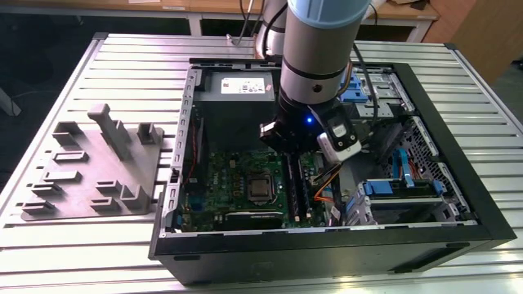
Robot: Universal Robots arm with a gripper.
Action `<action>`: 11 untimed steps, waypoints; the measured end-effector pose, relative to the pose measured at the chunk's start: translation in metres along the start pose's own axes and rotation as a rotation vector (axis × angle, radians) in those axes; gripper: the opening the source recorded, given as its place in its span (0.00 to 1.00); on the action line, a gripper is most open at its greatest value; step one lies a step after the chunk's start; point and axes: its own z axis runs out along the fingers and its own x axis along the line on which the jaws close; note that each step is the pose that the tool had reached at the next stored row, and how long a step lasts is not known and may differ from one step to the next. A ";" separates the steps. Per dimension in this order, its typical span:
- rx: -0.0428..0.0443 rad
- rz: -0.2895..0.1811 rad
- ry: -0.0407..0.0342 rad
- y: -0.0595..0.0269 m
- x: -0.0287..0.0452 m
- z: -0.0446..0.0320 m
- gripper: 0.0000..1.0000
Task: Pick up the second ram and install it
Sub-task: 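Press down the second ram until it locks into place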
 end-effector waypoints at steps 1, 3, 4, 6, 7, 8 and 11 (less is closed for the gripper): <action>-0.0003 0.000 -0.0001 0.0000 0.0000 -0.0002 0.10; -0.0004 0.000 -0.0001 0.0000 0.0000 -0.0002 0.10; -0.0004 0.000 0.0000 0.0000 -0.0002 -0.0002 0.10; 0.0000 0.003 -0.0001 0.0000 -0.0020 -0.0002 0.10; 0.0000 0.005 -0.0002 0.0000 -0.0030 -0.0001 0.10; 0.0001 0.006 -0.0002 0.0001 -0.0035 -0.0001 0.10; -0.0005 0.006 -0.0002 0.0034 -0.0034 0.0006 0.10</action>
